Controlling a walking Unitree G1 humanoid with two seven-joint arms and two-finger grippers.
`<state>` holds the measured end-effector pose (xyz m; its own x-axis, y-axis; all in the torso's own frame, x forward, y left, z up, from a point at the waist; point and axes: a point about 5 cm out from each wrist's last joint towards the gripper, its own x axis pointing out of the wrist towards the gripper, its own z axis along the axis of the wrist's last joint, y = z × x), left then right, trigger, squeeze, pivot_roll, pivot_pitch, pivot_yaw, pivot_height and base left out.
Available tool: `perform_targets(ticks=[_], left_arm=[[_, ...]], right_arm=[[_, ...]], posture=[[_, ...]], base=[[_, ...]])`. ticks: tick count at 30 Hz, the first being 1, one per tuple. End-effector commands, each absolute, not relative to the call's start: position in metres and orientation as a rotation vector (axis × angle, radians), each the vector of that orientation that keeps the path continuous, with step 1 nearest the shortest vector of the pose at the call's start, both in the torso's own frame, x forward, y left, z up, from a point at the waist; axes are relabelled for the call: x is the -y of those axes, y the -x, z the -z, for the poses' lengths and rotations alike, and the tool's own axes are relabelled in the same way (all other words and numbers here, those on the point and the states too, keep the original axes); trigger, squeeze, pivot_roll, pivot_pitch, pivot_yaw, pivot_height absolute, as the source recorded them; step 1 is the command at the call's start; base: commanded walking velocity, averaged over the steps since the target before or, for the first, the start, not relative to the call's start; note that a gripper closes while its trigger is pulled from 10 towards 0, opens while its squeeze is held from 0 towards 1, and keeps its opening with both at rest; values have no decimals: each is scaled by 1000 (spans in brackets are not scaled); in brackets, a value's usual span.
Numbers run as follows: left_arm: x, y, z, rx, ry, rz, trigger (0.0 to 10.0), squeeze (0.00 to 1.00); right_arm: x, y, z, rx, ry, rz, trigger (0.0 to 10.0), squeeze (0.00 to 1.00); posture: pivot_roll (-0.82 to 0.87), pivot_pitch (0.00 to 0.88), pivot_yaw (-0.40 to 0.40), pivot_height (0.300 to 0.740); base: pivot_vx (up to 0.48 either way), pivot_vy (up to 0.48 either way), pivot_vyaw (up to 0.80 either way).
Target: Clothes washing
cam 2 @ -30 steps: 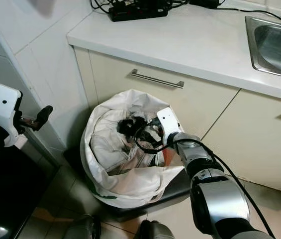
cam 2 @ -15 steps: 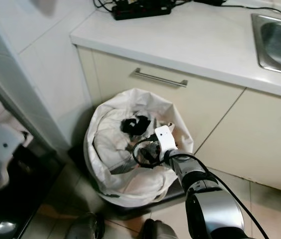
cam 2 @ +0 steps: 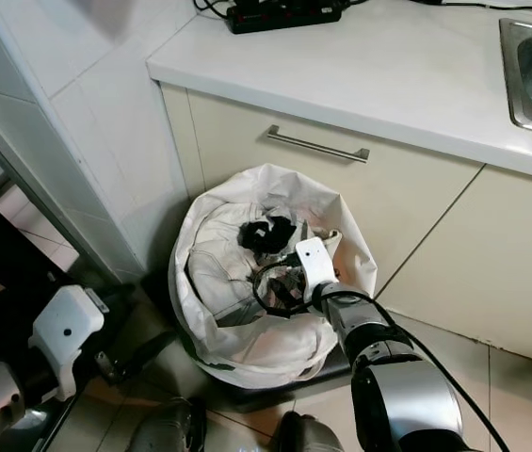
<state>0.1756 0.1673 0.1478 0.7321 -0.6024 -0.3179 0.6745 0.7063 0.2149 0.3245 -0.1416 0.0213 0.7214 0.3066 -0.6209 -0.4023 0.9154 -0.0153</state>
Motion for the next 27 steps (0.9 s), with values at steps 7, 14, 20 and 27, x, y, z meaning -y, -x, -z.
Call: perform_targets(ticks=[7,14,20,27], left_arm=[[-168,-171,-145,-236,-318,704,10000,0],[-169,-156,-150,-264,-300,727,10000,0],[-167,-144,-154,-289,-297,741,10000,0],[-167,-142,-156,-292,-287,717,10000,0]], right_arm=[[162,-321,-16,-680,206,-296,10000,0],[147,-317,-12,-708,141,-365,10000,0],[138,-315,-10,-708,156,-374,7373,0],[130,-318,-13,-678,151,-389,0,0]], posture=[[257,195,19,740],[290,264,50,740],[312,299,66,740],[303,311,65,740]], base=[[0,0,0],[0,0,0],[0,0,0],[0,0,0]])
